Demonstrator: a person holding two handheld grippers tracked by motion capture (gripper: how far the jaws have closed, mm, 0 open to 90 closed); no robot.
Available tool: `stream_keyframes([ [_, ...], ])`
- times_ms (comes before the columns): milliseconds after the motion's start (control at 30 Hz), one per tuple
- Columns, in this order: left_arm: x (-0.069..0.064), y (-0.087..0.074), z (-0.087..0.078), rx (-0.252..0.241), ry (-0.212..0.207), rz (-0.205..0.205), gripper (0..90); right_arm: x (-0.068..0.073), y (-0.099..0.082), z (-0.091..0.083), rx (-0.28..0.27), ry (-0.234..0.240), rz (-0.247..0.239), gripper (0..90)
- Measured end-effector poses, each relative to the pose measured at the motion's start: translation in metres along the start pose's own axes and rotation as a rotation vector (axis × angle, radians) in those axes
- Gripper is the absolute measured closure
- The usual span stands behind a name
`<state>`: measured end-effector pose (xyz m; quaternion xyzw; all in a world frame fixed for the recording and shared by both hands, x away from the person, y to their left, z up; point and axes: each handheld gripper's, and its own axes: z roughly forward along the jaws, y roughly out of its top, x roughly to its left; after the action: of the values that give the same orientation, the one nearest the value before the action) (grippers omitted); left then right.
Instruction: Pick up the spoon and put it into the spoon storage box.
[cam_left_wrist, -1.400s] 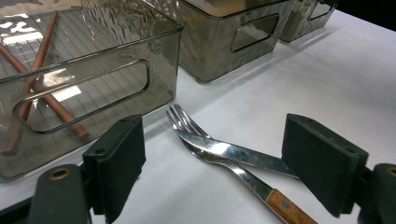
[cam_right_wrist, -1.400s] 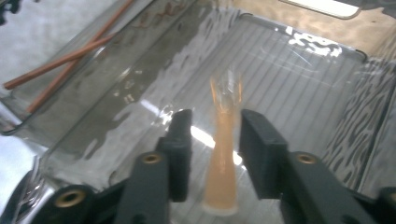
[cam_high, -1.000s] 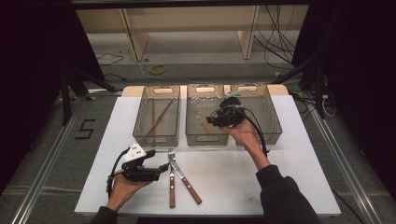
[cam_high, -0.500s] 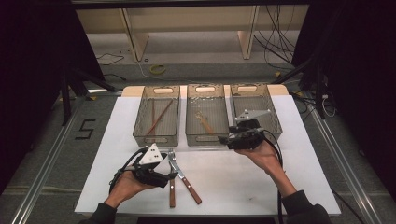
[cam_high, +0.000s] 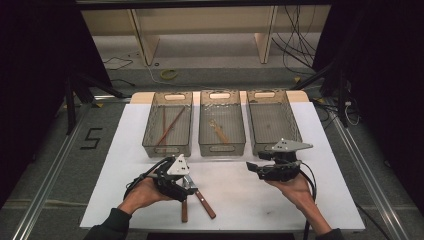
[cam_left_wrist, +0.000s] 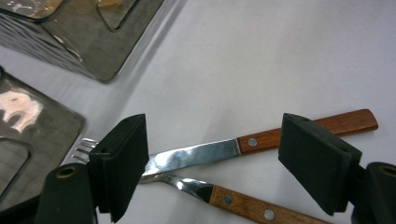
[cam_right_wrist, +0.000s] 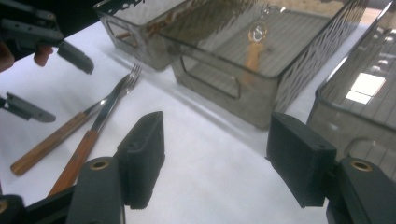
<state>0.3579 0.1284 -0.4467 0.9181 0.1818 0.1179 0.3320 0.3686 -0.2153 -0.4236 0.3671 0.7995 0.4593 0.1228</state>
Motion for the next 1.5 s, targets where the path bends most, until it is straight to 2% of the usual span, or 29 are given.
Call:
stream_keyframes([
  [200, 0.000, 0.004, 0.005, 0.050, -0.019, 0.036, 22.9, 0.000, -0.011, -0.008, -0.008, 0.002, 0.014, 37.2],
  [567, 0.002, 0.010, 0.008, 0.085, -0.048, 0.069, 22.9, 0.001, -0.027, -0.020, -0.026, -0.004, 0.041, 36.4],
  [700, 0.001, 0.011, 0.010, 0.098, -0.054, 0.096, 22.9, 0.001, -0.031, -0.024, -0.041, -0.003, 0.055, 35.6],
  [800, -0.001, 0.013, 0.013, 0.110, -0.074, 0.116, 22.9, 0.001, -0.034, -0.026, -0.048, -0.003, 0.061, 34.7],
  [867, -0.003, 0.014, 0.016, 0.126, -0.082, 0.130, 23.0, 0.001, -0.036, -0.026, -0.044, -0.002, 0.052, 34.2],
  [1367, -0.005, 0.025, 0.029, 0.205, -0.148, 0.221, 23.4, 0.000, -0.037, -0.030, -0.047, 0.003, 0.070, 33.8],
  [1500, -0.004, 0.029, 0.030, 0.207, -0.152, 0.240, 23.4, 0.000, -0.038, -0.029, -0.043, 0.005, 0.071, 33.8],
])
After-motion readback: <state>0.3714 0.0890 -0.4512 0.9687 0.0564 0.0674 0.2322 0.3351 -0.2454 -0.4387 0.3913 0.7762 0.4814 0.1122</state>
